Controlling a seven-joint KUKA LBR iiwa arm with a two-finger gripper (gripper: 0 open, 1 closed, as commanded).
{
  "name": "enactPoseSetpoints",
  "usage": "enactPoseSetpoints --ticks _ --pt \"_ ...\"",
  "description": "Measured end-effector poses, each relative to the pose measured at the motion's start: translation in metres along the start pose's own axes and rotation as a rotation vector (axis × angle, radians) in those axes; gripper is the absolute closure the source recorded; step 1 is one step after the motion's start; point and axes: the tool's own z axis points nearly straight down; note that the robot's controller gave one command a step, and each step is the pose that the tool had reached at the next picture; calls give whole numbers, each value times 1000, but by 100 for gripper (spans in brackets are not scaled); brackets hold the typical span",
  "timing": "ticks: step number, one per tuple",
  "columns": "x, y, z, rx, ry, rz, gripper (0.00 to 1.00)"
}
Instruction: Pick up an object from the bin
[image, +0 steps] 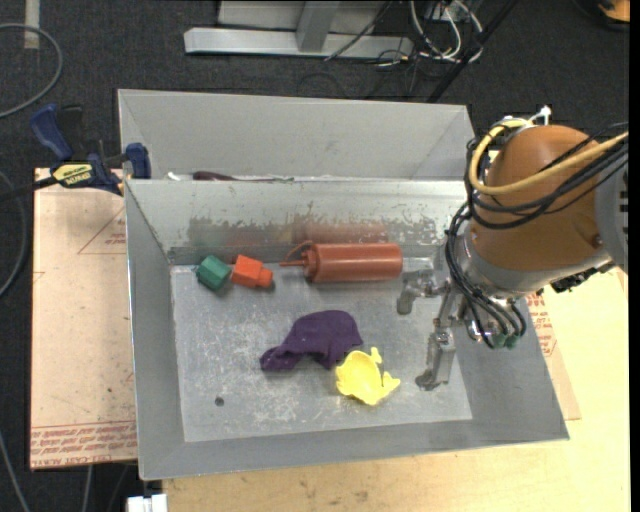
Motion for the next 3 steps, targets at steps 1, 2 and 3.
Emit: enactPoseSetpoints --ticks 1,2,3 --pt "-1 0 -4 0 -8 0 0" --pt "5 28 23 2 -14 -130 0" --pt "-4 26 85 -2 -13 -292 0"
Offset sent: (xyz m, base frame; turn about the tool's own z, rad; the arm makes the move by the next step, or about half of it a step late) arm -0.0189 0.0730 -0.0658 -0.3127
